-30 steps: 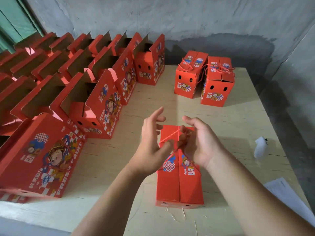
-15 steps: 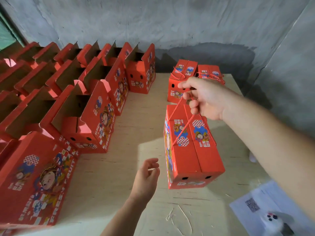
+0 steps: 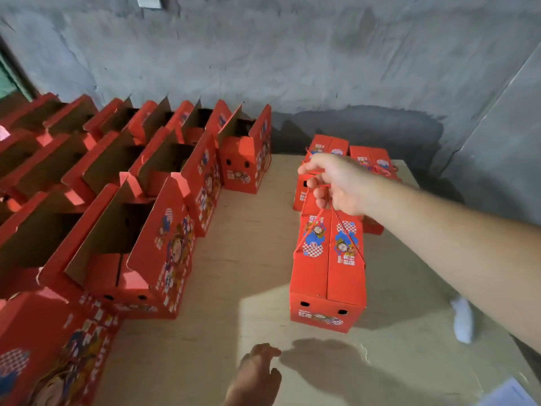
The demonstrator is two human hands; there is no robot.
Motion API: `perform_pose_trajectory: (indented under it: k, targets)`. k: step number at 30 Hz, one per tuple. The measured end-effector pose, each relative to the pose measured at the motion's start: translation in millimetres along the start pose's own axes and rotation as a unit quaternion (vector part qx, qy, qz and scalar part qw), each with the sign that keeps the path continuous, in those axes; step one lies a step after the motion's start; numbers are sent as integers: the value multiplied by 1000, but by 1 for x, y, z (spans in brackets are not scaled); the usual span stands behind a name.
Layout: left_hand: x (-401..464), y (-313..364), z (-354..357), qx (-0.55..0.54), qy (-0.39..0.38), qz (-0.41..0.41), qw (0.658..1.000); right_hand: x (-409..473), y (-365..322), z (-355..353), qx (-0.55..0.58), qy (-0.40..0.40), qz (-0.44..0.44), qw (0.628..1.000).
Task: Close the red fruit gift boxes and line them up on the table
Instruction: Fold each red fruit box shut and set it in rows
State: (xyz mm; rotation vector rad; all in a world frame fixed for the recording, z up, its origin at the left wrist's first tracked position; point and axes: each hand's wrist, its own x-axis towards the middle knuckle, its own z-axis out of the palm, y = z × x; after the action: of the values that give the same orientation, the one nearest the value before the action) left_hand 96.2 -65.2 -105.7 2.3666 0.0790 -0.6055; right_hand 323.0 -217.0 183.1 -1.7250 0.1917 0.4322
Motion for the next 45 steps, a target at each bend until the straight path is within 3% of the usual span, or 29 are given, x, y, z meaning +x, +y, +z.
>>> perform_pose_trajectory:
  k: [4,8,11,14,17,19,23,29,32,36,37,39,45]
  targets:
    - [48,15,-35,-64,66,30,995,54,-31,7,-32,22,-13,999]
    - [103,33,-106,-134,187,-11,973,102,-50,24,-30,20,9,999]
    - [135,42,-164,-248,293,-36,923,136,-67,39,-1,17,8,1000]
    - [162,52,-206,-341,255,21,905,167,-80,51,21,24,2,999]
    - [193,62,-223,-295,176,52,938,195,-82,59,55,71,3,996]
    - [217,67,-225,-203,172,43,963,214,-81,59,105,110,5,988]
    - [258,80,-212,-235,171,57,955,239,-75,62,166,132,-16,977]
    - [305,87,-197,-261,218,56,939,267,-24,47,-41,150,-171,973]
    - [324,93,-199,-240,246,47,938,266,37,29,-332,159,-242,898]
    - [350,98,-207,-283,240,51,927,243,140,18,-588,21,-157,793]
    - [356,100,-208,-293,234,56,925,244,157,14,-628,25,-165,760]
    - [361,104,-208,-318,210,66,922,252,167,6,-662,74,-202,718]
    - [341,85,-203,-256,151,71,952,295,145,-3,-650,140,-200,720]
